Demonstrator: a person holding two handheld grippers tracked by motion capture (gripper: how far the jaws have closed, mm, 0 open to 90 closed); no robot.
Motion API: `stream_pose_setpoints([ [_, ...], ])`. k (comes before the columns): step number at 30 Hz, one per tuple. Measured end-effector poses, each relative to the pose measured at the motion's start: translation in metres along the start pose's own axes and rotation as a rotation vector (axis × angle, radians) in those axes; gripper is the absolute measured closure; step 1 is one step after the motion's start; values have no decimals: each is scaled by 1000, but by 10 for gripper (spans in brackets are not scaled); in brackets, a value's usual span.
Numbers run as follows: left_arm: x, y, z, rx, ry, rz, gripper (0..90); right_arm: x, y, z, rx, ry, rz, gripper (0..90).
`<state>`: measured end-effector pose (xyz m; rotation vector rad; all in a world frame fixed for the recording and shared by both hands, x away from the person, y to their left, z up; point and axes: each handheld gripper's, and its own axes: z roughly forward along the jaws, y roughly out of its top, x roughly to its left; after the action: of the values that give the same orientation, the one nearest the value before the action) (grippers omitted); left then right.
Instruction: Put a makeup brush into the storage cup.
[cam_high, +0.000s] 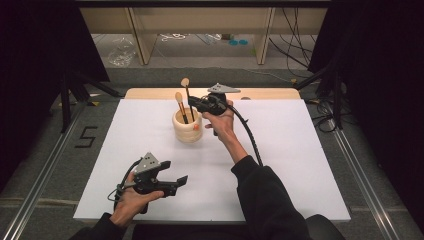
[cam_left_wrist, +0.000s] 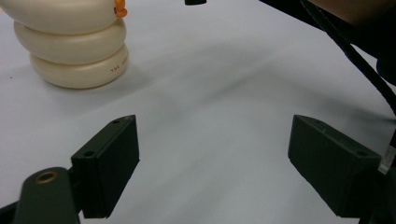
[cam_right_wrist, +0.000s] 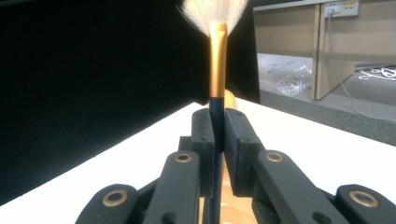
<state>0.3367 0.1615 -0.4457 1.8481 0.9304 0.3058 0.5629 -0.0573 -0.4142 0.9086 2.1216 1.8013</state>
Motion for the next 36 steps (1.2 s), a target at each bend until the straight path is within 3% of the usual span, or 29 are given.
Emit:
stream_pose_setpoints([
  [4, 0, 0, 0, 1, 0, -1, 163, -3, -5, 1, -3, -1, -10, 830],
  [7, 0, 0, 0, 1, 3, -1, 163, -4, -7, 2, 7, 11, 9, 809],
  [12, 0, 0, 1, 1, 0, 0, 163, -4, -8, 0, 51, -10, 14, 553],
  [17, 0, 0, 0, 1, 3, -1, 163, -5, -3, -8, 80, -38, 27, 408],
  [23, 1, 0, 1, 3, 0, 16, 163, -8, 0, -22, 101, -67, 2, 348],
  [24, 0, 0, 1, 2, 4, -1, 163, -8, 0, -24, 107, -64, 7, 344],
  [33, 1, 0, 0, 1, 12, -2, 162, -9, 0, -45, 151, -84, -23, 296],
  [36, 1, 0, 0, 0, 13, -5, 163, -9, 0, -51, 136, -90, -27, 274],
])
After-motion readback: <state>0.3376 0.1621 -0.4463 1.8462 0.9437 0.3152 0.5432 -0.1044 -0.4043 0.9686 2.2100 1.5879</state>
